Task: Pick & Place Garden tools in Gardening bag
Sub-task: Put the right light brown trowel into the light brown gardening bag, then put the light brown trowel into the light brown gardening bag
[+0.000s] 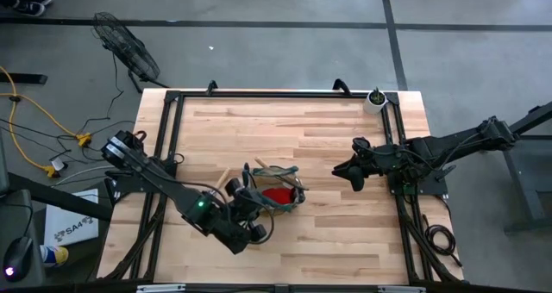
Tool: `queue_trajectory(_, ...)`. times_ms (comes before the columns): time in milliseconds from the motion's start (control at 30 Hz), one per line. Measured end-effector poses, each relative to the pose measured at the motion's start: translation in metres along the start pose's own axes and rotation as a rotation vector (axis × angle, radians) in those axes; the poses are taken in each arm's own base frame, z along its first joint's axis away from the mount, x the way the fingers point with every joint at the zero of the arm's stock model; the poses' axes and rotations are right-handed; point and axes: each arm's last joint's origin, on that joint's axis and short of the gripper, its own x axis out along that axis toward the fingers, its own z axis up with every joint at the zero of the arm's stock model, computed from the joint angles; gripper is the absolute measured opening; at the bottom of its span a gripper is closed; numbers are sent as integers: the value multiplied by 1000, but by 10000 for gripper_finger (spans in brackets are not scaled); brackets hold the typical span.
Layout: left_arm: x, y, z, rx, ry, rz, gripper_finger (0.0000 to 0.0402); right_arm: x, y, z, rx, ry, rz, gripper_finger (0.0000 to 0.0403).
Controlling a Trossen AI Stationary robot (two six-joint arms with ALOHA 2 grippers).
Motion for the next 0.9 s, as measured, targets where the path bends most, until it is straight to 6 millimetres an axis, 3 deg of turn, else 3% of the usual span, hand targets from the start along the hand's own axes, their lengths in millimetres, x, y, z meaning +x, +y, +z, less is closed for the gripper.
queue_trajectory(433, -21, 13, 19, 81, 21, 110, 0, 0, 0, 0, 29, 3, 0, 121)
queue_trajectory(667, -28, 25, 9, 115, 71, 215, 0, 0, 0, 0, 30, 0, -1, 121)
queue_trajectory(900, -53, 42, -5, 103, 89, 341, 0, 0, 0, 0, 55, -2, 0, 121)
